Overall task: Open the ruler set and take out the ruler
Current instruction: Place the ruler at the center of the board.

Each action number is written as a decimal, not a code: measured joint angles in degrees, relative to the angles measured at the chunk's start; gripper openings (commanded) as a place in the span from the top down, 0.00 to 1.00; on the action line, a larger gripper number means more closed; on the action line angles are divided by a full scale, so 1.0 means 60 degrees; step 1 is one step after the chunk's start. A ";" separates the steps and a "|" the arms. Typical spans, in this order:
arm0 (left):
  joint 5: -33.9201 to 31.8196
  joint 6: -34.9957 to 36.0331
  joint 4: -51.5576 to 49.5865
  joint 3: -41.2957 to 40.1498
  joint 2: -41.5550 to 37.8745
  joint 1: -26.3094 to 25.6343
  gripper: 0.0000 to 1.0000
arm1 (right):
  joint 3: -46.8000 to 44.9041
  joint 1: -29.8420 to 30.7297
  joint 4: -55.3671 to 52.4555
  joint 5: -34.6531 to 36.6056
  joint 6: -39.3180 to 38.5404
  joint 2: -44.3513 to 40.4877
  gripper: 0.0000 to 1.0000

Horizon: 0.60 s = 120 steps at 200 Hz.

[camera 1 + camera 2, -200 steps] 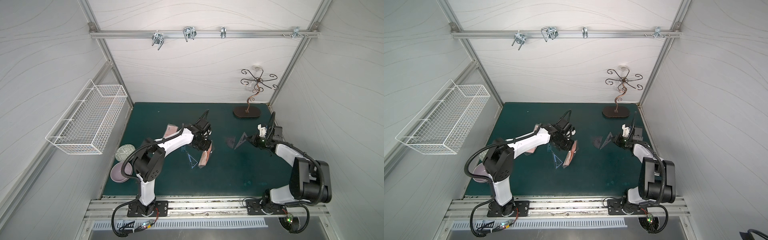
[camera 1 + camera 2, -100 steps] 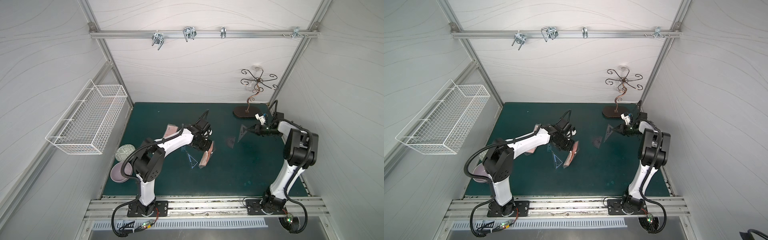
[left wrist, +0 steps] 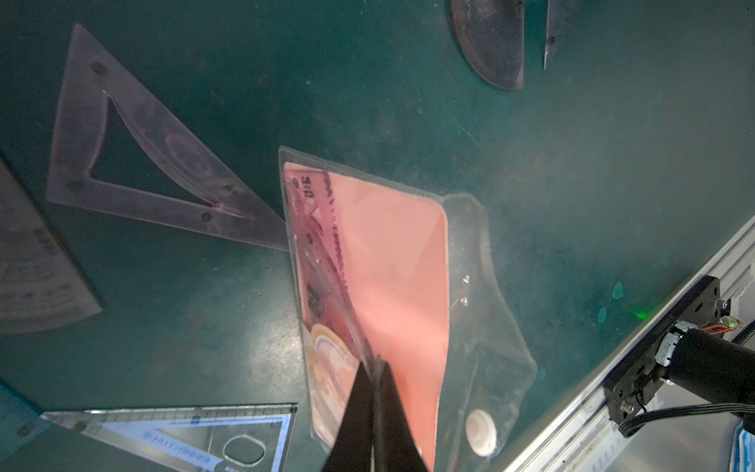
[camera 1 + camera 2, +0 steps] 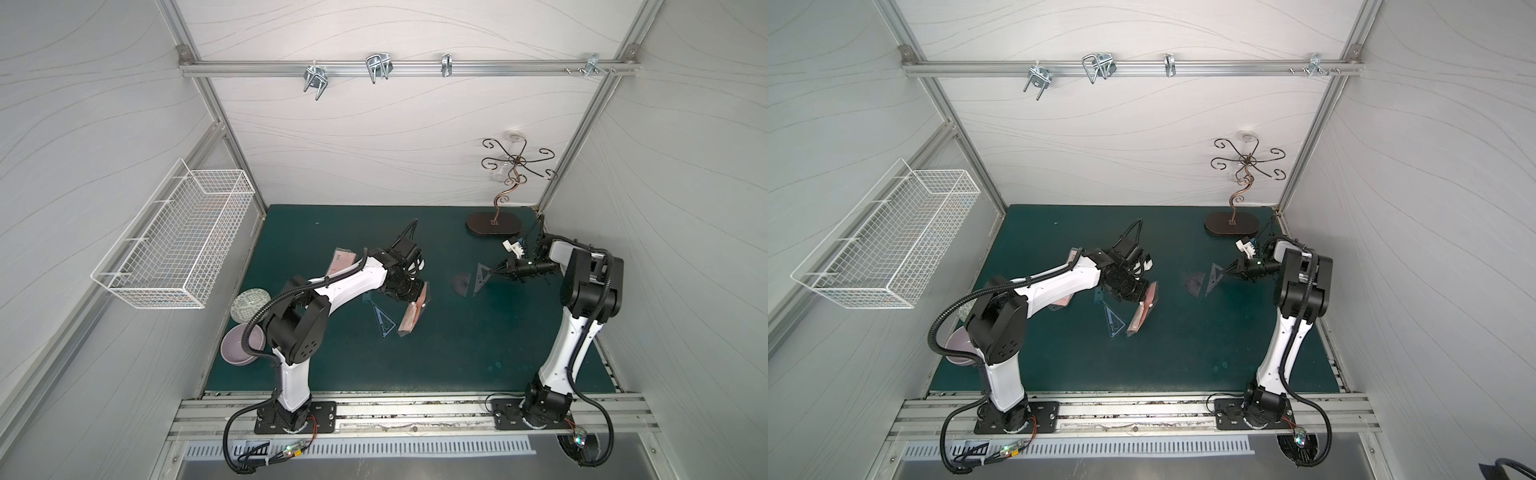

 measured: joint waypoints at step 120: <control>-0.0076 -0.0033 0.0004 0.0004 -0.0036 -0.0007 1.00 | 0.1377 0.0627 -0.0503 0.3209 0.3330 -0.1606 0.88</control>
